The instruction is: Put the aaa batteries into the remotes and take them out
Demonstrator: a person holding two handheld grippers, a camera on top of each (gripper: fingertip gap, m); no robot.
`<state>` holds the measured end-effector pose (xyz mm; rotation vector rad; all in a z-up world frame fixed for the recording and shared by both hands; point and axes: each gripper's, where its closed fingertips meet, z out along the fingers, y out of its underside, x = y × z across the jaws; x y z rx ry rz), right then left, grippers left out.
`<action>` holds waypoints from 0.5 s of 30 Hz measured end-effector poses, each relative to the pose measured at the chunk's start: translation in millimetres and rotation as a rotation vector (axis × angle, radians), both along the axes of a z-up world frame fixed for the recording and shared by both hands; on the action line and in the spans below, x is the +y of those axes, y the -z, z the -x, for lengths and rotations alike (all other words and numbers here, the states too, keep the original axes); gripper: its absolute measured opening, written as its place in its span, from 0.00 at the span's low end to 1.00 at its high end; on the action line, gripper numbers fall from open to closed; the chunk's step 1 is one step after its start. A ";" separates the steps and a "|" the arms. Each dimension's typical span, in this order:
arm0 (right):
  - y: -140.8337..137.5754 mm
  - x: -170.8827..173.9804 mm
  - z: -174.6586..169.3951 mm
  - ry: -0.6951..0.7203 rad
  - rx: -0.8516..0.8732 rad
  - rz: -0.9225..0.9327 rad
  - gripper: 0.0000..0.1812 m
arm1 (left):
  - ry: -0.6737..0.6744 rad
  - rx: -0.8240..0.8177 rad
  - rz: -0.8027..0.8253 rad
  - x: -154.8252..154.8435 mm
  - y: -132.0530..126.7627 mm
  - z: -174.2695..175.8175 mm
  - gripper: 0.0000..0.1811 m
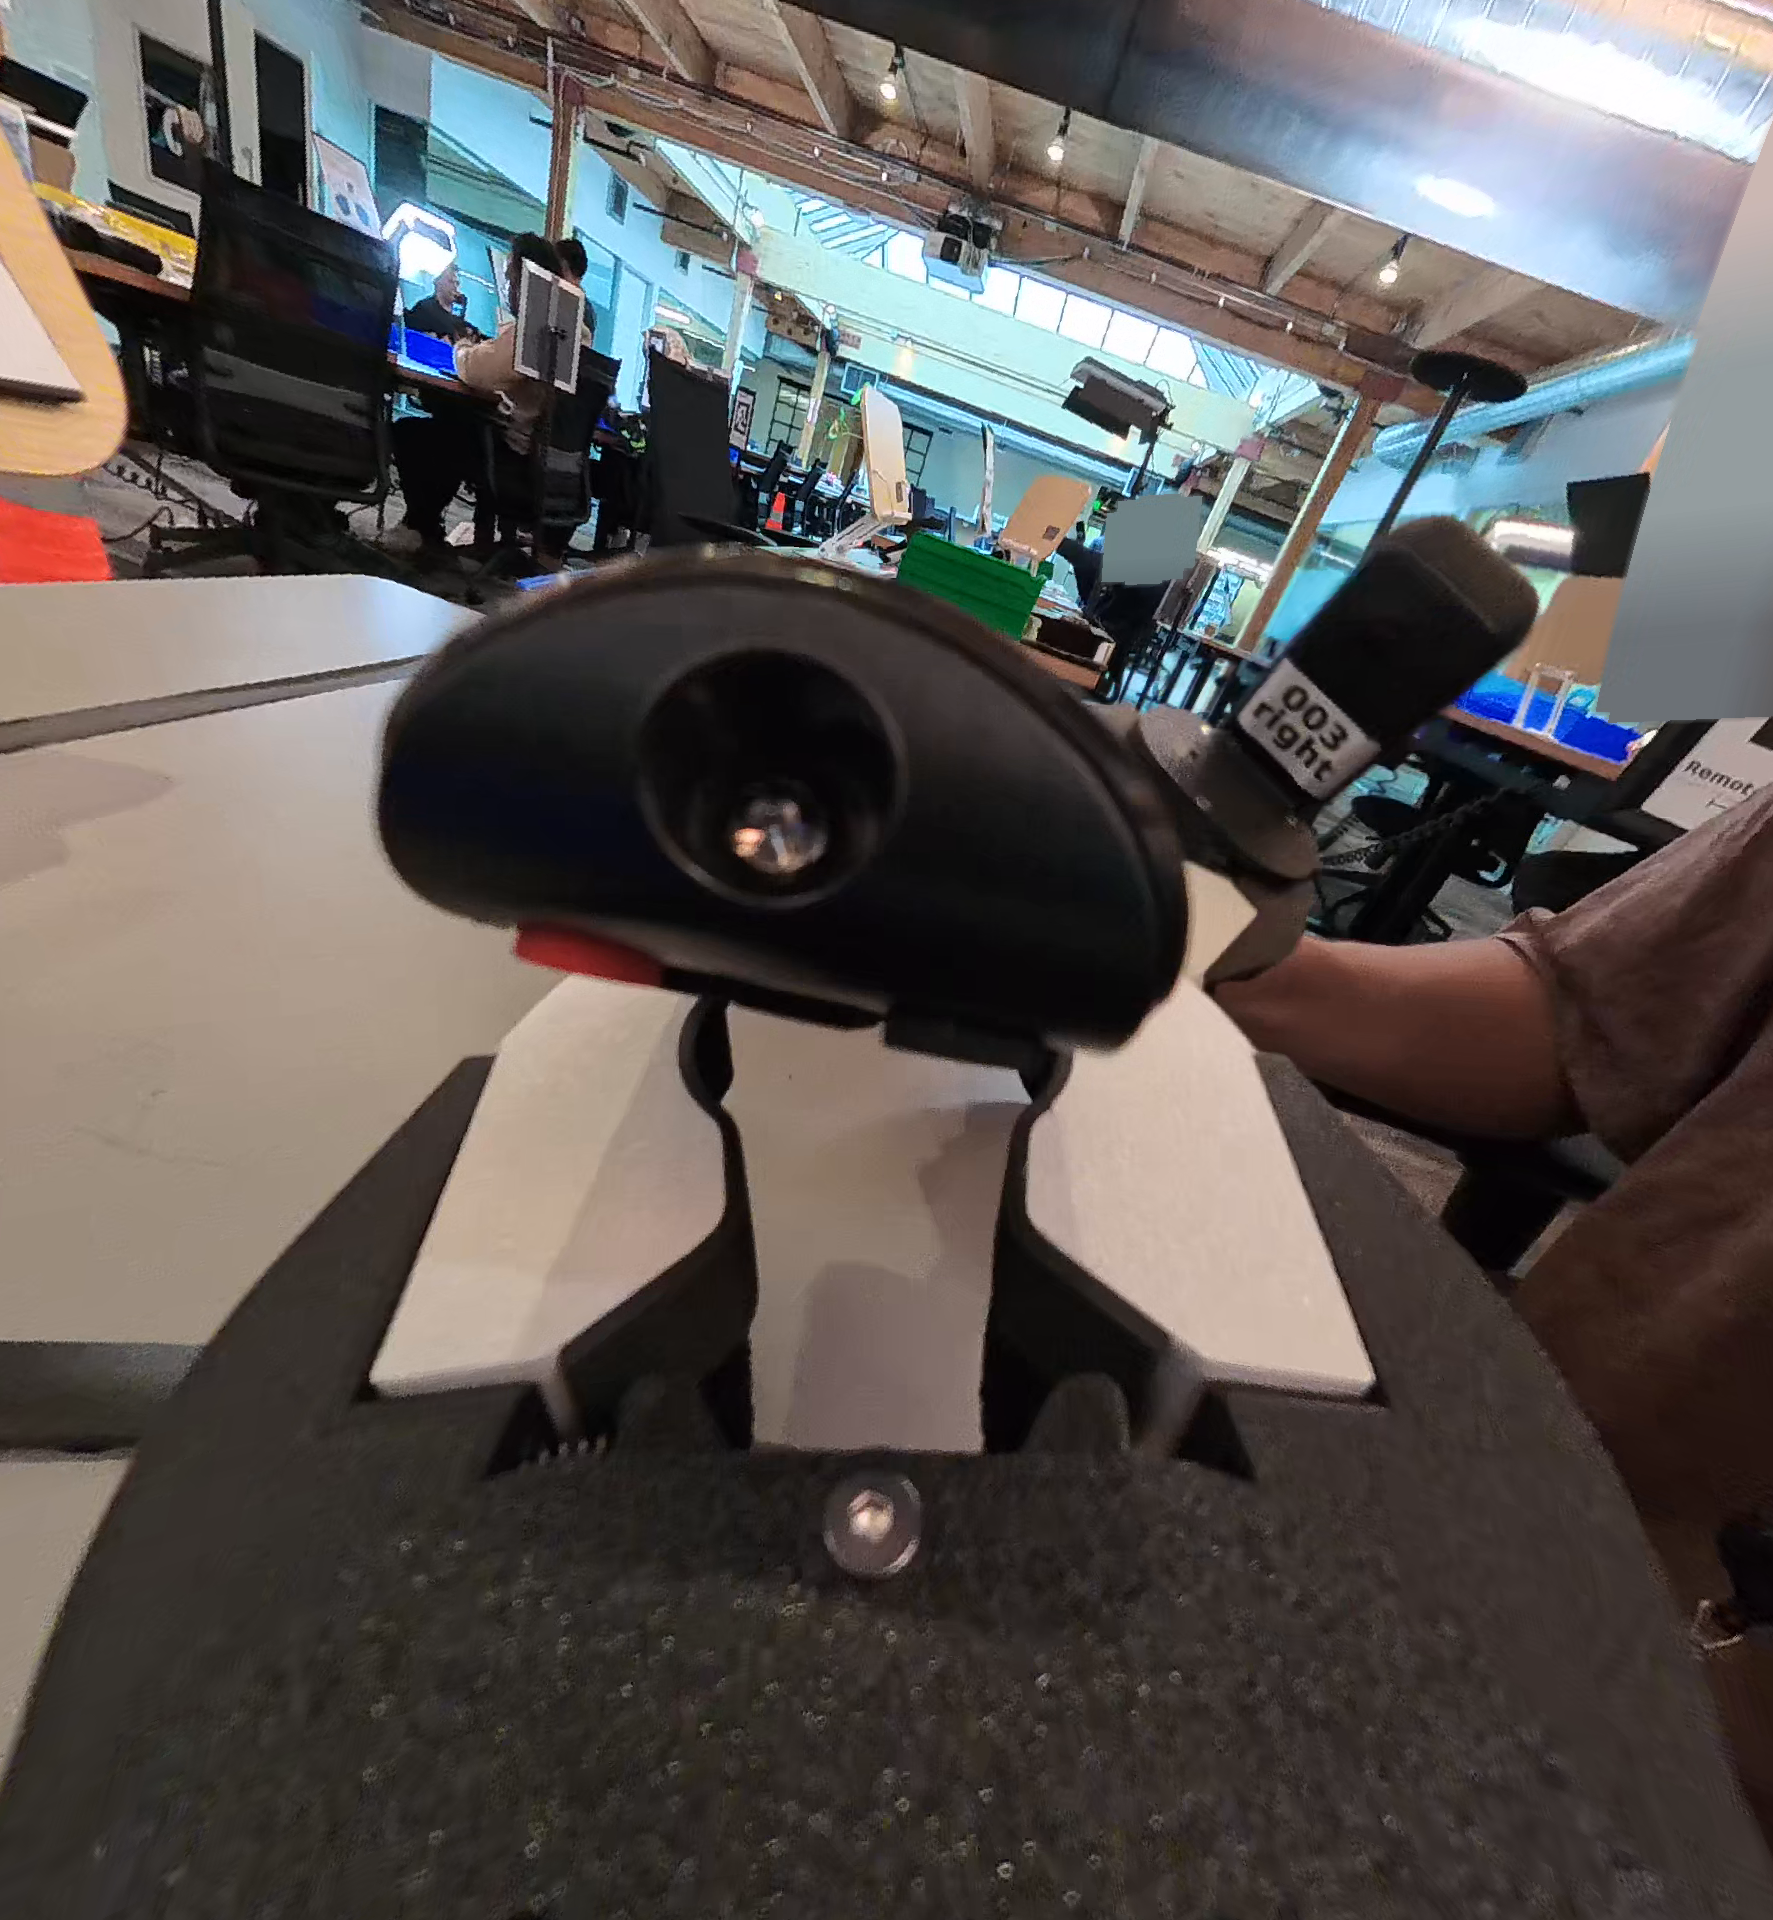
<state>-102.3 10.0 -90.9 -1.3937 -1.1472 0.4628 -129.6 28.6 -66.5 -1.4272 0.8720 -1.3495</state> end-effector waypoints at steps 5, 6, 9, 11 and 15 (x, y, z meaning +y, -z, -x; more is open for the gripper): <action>13.2 -0.5 4.2 0.012 -0.087 -0.036 0.18 | 0.026 0.009 0.013 -5.7 2.9 -5.0 0.29; 15.3 -0.8 4.9 0.011 -0.106 -0.041 0.16 | 0.026 0.013 0.007 -6.9 3.1 -6.1 0.30; 19.1 -1.1 5.4 0.019 -0.153 -0.089 0.16 | 0.023 0.028 -0.009 -8.2 4.4 -7.2 0.30; 21.6 -1.4 6.4 0.029 -0.194 -0.116 0.15 | 0.026 0.026 -0.001 -8.0 5.4 -7.5 0.30; 18.3 0.7 3.6 0.057 -0.240 -0.140 0.14 | 0.009 0.025 -0.020 -6.7 5.4 -6.3 0.30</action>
